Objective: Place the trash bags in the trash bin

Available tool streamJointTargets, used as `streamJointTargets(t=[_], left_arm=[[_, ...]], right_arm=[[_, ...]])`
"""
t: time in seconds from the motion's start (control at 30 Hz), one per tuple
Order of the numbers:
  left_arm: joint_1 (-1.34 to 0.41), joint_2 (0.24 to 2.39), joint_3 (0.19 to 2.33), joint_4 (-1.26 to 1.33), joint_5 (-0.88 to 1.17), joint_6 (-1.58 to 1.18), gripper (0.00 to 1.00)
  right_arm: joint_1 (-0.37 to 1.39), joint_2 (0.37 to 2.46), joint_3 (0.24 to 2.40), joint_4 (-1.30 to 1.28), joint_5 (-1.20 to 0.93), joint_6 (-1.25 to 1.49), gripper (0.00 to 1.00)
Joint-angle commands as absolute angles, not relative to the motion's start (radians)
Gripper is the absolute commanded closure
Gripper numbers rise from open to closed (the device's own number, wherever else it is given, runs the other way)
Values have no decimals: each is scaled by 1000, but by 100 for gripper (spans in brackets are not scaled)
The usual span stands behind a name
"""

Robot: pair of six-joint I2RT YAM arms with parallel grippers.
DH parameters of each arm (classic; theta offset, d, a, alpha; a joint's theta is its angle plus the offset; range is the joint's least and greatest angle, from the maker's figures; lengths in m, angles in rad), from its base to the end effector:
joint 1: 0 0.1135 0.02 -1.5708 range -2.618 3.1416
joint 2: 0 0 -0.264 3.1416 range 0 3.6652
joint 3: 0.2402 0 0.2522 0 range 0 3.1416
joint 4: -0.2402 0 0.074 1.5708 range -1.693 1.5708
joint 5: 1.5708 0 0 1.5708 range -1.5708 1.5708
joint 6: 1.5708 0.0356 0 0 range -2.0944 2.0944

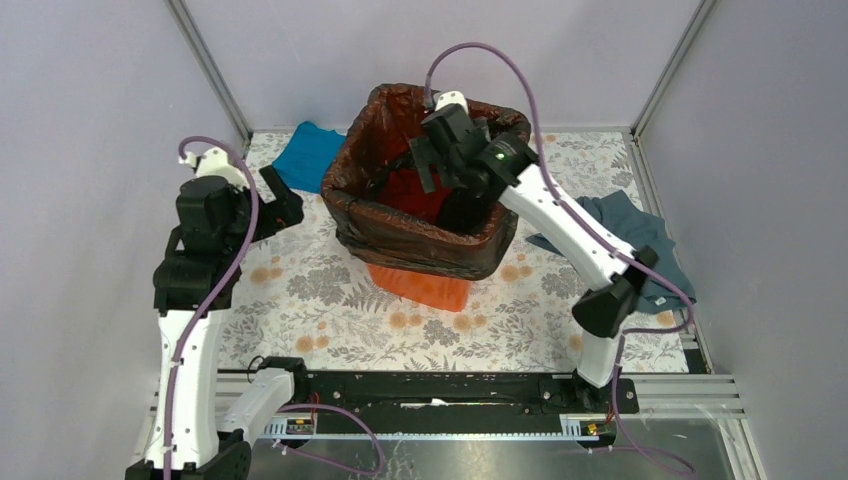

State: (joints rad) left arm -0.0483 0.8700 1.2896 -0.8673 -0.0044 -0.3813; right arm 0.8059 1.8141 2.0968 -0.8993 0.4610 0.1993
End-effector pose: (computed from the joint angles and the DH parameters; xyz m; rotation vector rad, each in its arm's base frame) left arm 0.1477 -0.0070 0.4224 -0.3390 2.0002 -0.2677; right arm 0.2804 0.2693 0.4344 -0.3843 2.0813 0.0911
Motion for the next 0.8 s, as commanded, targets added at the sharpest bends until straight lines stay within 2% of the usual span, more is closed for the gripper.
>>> streamJointTargets(t=[0.0, 0.23, 0.5, 0.6, 0.7, 0.77], left_arm=[[-51, 852, 1416, -902, -119, -379, 1], [-51, 824, 1549, -858, -72, -359, 1], [-51, 854, 1664, -815, 47, -351, 1], [-51, 842, 1644, -795, 73, -338, 1], [-65, 848, 1628, -766, 164, -327, 1], [-83, 866, 1627, -739, 268, -322, 1]], right_arm=[[810, 1915, 2184, -1045, 515, 305, 0], [810, 1970, 2300, -1098, 383, 283, 0], [810, 1727, 2408, -947, 246, 204, 1], [810, 1632, 2392, -904, 315, 171, 0], [797, 1519, 2280, -819, 530, 122, 0], [704, 1462, 2179, -757, 538, 131, 0]])
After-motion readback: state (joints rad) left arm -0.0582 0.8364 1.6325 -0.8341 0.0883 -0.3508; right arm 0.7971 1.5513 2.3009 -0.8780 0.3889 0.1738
